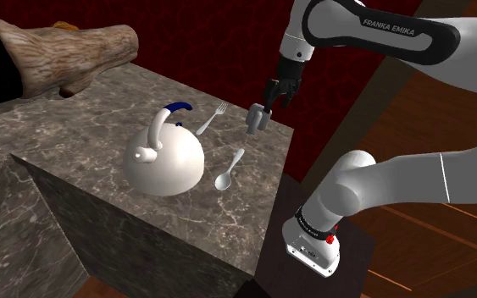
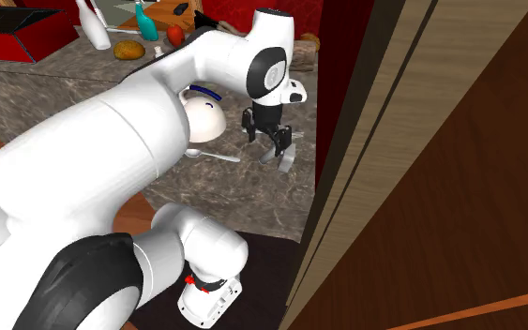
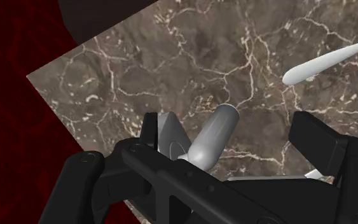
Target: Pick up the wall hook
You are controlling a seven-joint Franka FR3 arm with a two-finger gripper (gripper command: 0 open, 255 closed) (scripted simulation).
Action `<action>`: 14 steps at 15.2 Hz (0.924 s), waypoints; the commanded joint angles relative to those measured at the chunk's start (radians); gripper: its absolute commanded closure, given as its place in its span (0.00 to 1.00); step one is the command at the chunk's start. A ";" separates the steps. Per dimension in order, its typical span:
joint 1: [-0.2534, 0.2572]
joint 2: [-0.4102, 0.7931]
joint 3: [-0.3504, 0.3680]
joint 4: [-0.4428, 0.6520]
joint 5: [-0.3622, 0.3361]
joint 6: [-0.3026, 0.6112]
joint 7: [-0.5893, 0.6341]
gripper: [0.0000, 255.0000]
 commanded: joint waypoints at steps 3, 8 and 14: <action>-0.080 0.066 0.006 0.001 0.109 0.067 0.239 0.00; -0.198 0.130 0.013 -0.048 0.269 0.214 0.583 0.00; -0.196 0.143 0.015 -0.127 0.278 0.303 0.561 0.00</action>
